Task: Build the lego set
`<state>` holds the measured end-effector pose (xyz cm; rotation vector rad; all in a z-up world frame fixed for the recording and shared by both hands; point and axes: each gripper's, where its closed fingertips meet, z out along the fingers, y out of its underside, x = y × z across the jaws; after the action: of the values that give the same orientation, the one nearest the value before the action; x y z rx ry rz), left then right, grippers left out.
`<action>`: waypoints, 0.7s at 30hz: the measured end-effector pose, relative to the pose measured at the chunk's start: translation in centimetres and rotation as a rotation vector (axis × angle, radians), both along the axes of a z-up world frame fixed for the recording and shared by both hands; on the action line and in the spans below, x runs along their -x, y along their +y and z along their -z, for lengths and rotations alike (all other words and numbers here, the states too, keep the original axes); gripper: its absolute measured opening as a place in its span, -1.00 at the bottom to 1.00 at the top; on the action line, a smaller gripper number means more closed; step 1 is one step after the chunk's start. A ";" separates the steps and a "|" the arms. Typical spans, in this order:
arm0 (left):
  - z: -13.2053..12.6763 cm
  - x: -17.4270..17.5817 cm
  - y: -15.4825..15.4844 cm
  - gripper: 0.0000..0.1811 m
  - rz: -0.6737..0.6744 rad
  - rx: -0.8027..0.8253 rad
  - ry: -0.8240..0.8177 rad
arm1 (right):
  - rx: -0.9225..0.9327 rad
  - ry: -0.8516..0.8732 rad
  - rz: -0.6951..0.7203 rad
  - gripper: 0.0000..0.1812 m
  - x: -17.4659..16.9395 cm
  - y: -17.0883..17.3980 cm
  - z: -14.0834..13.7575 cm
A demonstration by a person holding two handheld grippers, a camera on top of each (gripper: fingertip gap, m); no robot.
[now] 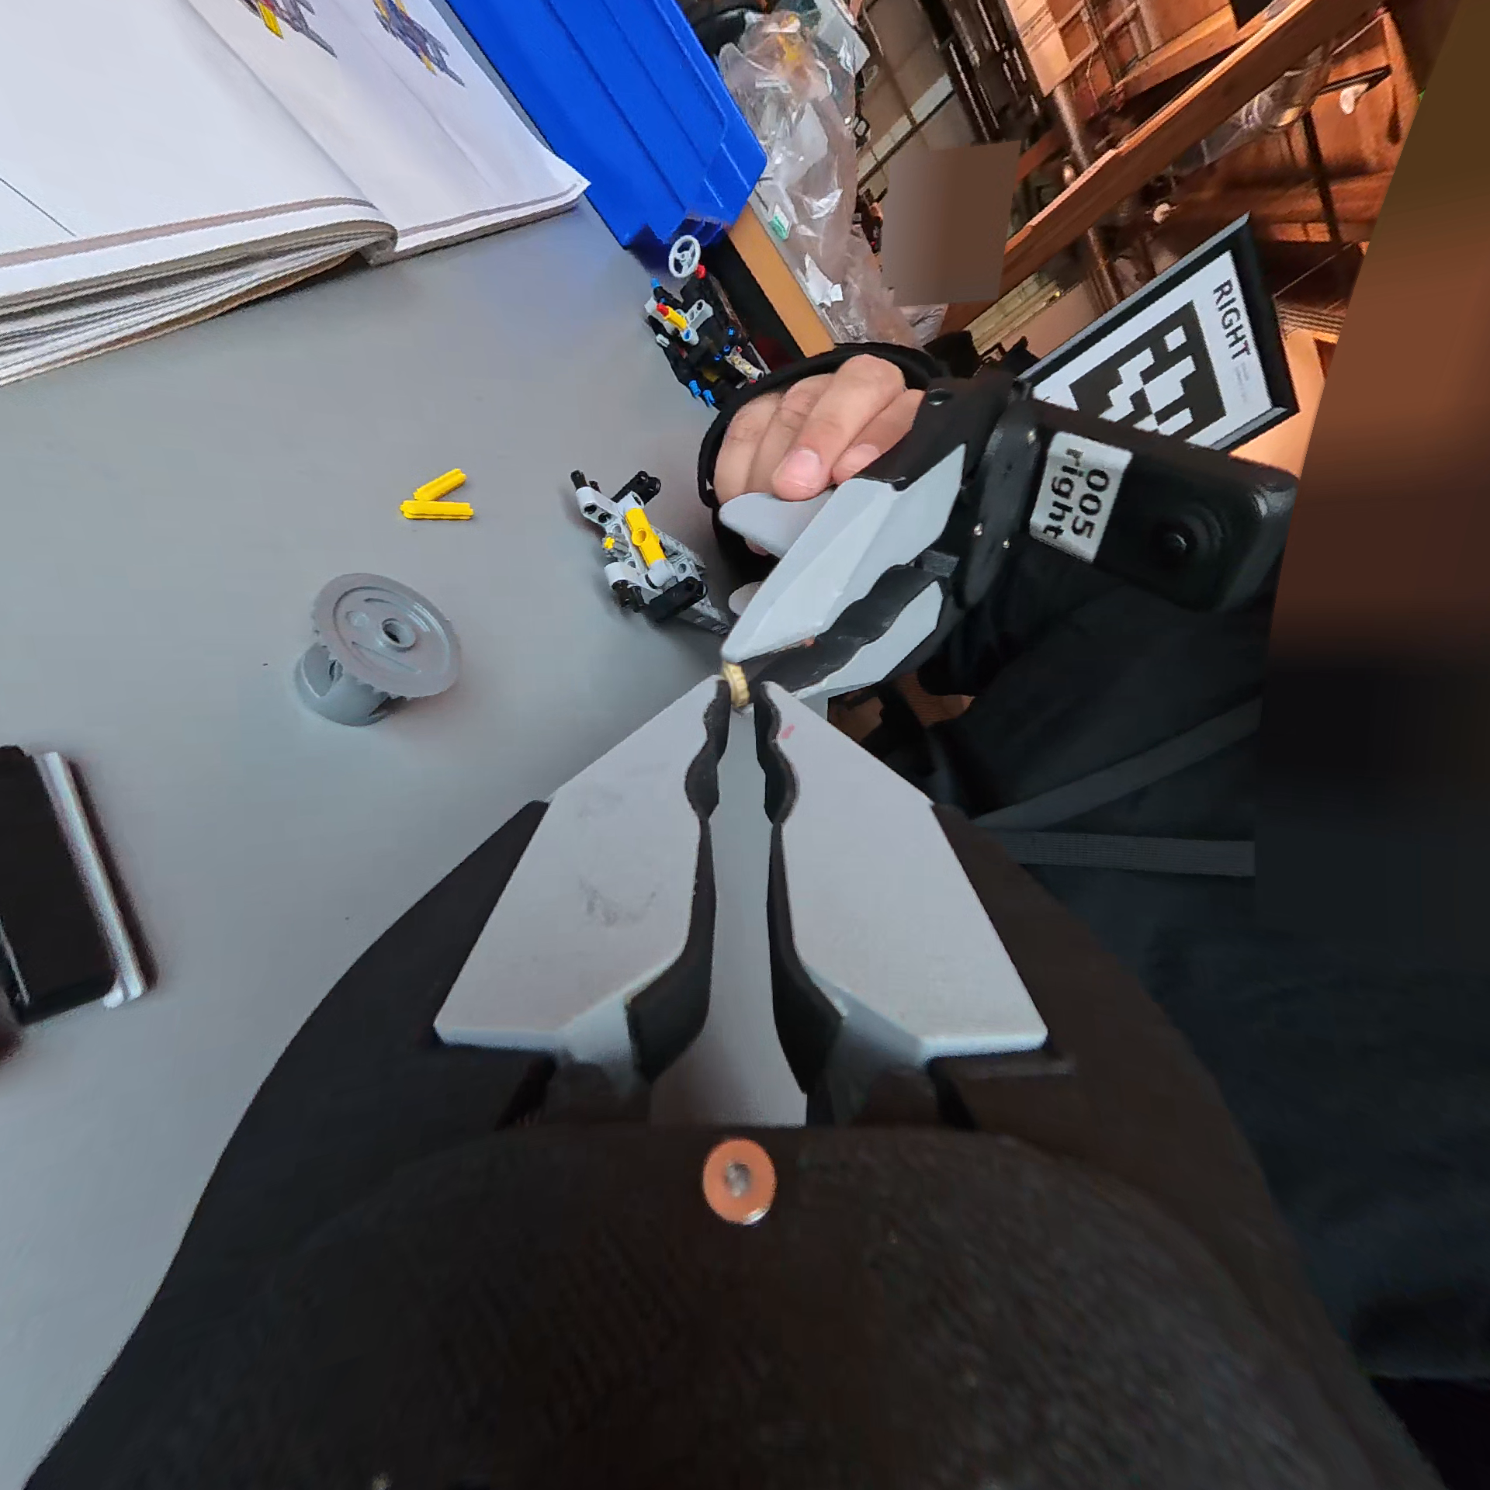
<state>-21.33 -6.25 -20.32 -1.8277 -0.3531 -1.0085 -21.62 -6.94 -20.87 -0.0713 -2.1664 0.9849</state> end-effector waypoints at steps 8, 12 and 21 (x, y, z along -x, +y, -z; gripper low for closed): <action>0.6 -0.3 0.0 -0.87 0.013 0.034 -0.016 | -0.021 0.028 0.002 -0.91 -0.1 -0.1 0.0; 0.7 -0.5 0.0 -0.86 0.033 0.037 -0.029 | -0.022 0.030 0.001 -0.91 0.0 0.0 -0.1; 0.6 -1.0 0.1 -0.98 0.058 0.033 -0.034 | -0.042 0.049 -0.008 -0.92 -0.2 -0.3 0.0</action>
<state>-20.36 -6.15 -20.97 -1.8611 -0.3403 -1.0808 -21.39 -7.21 -20.89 -0.0184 -2.1430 0.9355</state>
